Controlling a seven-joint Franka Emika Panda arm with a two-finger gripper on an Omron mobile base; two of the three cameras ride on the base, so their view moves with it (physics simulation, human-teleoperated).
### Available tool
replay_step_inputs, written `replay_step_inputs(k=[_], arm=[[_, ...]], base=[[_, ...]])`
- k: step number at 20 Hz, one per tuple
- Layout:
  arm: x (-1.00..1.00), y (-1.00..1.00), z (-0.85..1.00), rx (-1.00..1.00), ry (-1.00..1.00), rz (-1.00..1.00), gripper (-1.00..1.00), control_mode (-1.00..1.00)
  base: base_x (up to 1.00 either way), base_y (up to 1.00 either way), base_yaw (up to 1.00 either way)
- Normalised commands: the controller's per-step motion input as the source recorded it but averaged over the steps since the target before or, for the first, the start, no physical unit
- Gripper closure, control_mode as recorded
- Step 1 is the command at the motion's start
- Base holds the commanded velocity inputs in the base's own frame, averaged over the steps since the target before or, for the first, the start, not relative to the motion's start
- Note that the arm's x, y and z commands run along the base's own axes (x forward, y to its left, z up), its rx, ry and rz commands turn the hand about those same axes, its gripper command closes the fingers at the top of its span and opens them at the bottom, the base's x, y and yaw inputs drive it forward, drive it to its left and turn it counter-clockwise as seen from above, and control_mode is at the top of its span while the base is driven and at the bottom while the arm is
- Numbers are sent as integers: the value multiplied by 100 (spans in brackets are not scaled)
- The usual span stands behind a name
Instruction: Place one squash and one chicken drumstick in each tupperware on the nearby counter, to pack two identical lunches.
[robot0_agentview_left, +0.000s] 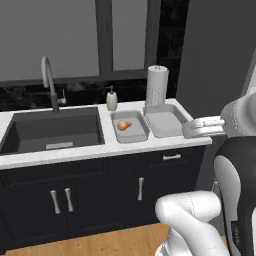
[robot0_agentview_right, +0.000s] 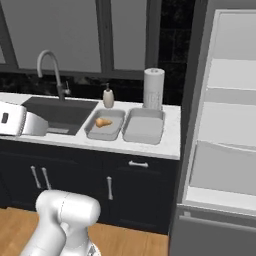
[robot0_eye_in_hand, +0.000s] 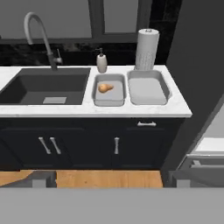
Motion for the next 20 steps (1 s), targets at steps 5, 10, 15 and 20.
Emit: replay_step_inputs(k=[5,10,15,20], arm=[[0,0,0,0,0,0,-100,100],[0,0,0,0,0,0,-100,100],[0,0,0,0,0,0,-100,100],[0,0,0,0,0,0,-100,100]], base=[[-17,-100,0],[3,-100,2],[18,-99,2],[60,-52,0]])
